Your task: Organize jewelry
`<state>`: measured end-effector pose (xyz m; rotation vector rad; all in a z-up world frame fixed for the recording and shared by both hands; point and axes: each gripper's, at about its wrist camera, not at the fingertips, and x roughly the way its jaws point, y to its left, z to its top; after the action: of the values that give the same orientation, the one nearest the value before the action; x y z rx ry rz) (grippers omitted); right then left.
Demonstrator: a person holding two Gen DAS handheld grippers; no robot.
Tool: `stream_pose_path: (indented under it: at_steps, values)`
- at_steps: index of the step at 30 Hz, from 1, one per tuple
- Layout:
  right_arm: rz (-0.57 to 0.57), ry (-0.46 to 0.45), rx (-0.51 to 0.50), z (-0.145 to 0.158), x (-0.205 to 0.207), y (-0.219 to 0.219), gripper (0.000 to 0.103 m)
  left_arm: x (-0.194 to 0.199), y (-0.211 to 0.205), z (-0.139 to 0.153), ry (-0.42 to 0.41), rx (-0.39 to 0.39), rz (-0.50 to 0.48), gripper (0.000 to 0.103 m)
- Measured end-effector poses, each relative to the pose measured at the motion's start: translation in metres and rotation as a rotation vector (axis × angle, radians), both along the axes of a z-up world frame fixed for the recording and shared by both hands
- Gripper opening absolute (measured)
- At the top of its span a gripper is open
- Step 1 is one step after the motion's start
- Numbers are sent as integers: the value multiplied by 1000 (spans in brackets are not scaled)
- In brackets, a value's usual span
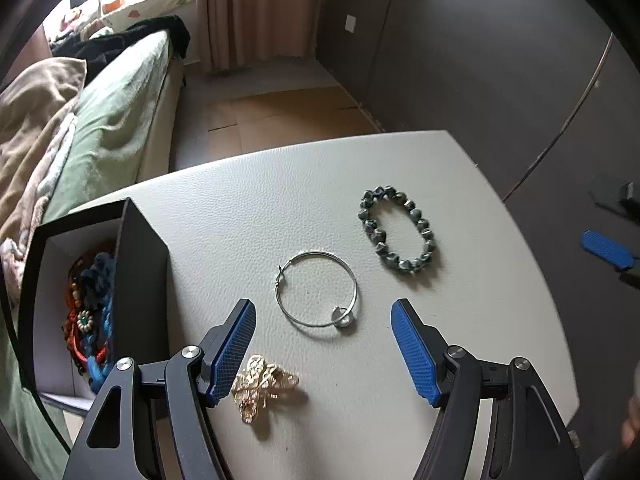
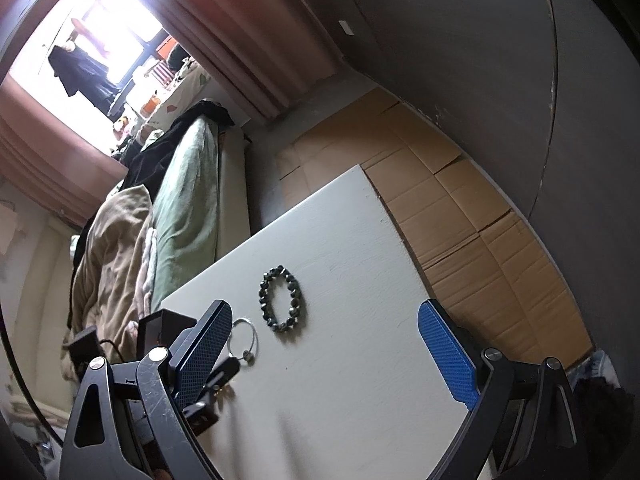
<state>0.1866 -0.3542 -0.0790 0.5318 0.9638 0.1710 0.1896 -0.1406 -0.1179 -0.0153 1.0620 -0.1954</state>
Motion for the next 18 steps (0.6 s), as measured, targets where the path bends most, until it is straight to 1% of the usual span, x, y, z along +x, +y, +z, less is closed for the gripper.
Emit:
stream_pose_path:
  at_steps: [2, 5, 6, 8, 11, 12, 13, 14, 18]
  values:
    - [0, 1, 1, -1, 1, -1, 95, 3, -2, -4, 6, 12, 3, 71]
    - [2, 0, 4, -2, 2, -2, 95, 8, -4, -11, 13, 55, 17, 71]
    - [1, 0, 5, -2, 3, -3, 95, 10, -4, -13, 14, 55, 19, 71]
    - [3, -2, 6, -2, 6, -3, 95, 13, -6, -17, 20, 63, 20, 68]
    - [5, -1, 1, -3, 8, -3, 95, 15, -8, -18, -6, 88, 19, 65]
    - [6, 1, 0, -3, 10, -2, 95, 15, -9, -18, -13, 92, 22, 60]
    - [6, 3, 0, -4, 10, -1, 95, 15, -7, -17, -18, 91, 26, 51]
    - [9, 5, -1, -4, 11, 0, 95, 16, -6, -16, -20, 88, 29, 51]
    - [30, 12, -8, -8, 14, 12, 95, 15, 5, -11, -12, 27, 38, 51]
